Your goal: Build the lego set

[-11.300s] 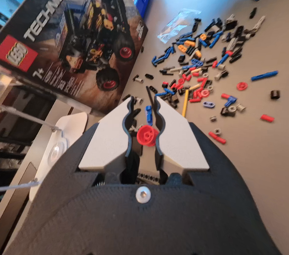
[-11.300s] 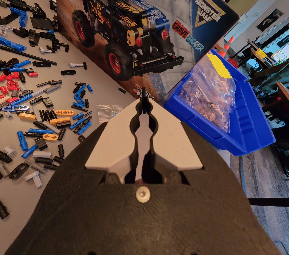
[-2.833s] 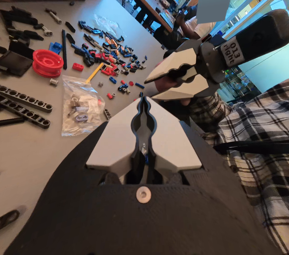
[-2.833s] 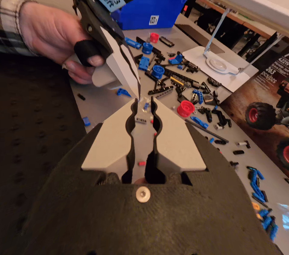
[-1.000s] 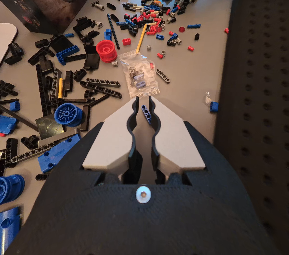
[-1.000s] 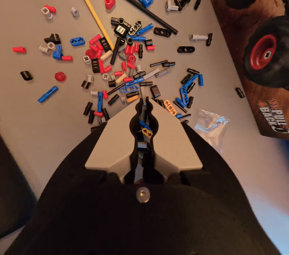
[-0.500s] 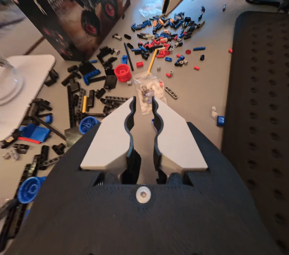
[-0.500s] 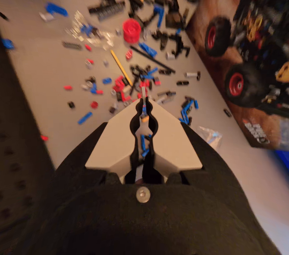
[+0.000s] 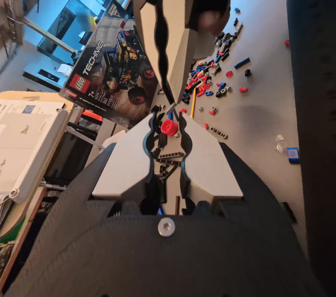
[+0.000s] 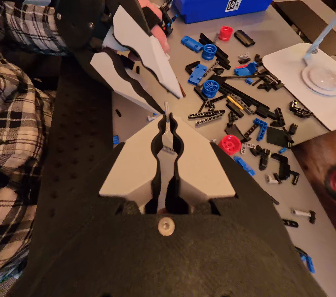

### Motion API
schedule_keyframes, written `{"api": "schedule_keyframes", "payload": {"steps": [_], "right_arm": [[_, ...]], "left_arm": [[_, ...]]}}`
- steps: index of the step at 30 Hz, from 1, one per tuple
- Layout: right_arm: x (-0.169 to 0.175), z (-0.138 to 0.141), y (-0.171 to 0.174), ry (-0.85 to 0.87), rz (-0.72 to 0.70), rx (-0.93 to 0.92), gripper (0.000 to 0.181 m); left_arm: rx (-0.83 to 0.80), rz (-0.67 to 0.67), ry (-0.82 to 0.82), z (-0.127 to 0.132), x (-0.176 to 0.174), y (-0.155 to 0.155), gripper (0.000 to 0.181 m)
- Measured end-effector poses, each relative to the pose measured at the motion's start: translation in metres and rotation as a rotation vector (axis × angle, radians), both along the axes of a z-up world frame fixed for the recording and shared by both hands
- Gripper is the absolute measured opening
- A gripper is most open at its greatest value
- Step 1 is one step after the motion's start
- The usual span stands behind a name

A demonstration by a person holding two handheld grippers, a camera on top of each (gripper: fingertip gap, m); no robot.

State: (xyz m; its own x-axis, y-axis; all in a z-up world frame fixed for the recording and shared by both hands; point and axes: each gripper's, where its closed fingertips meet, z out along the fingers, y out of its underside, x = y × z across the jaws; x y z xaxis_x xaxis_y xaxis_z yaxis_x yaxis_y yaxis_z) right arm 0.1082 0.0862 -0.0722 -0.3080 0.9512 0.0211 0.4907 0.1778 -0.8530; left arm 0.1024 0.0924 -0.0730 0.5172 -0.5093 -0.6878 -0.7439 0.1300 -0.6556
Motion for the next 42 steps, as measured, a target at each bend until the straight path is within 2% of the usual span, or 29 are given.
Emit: {"api": "schedule_keyframes", "payload": {"steps": [4,15,19,25,32,36,42], "right_arm": [[-0.005,-0.002,-0.005,-0.007,0.010,-0.038,0.003],[-0.013,0.013,-0.003,0.106,-0.021,-0.114,0.003],[-0.011,0.018,-0.002,0.175,-0.013,-0.029,0.007],[-0.010,0.013,-0.005,0.196,0.006,0.252,0.013],[-0.016,0.006,-0.006,0.191,0.001,0.486,0.005],[-0.015,0.003,-0.008,0.182,0.006,0.524,0.004],[-0.014,0.003,-0.011,0.206,-0.008,0.442,0.003]], "left_arm": [[-0.020,-0.008,-0.028,-0.005,0.000,-0.002,0.007],[-0.035,-0.013,-0.132,0.004,-0.006,-0.004,0.002],[-0.070,-0.028,-0.202,0.007,-0.007,-0.004,0.002],[-0.157,-0.068,-0.319,0.007,-0.004,-0.006,0.002],[-0.226,-0.083,-0.340,0.000,-0.003,-0.008,0.002],[-0.251,-0.094,-0.349,-0.003,-0.003,-0.009,0.003],[-0.287,-0.085,-0.369,-0.006,-0.006,-0.009,0.008]]}}
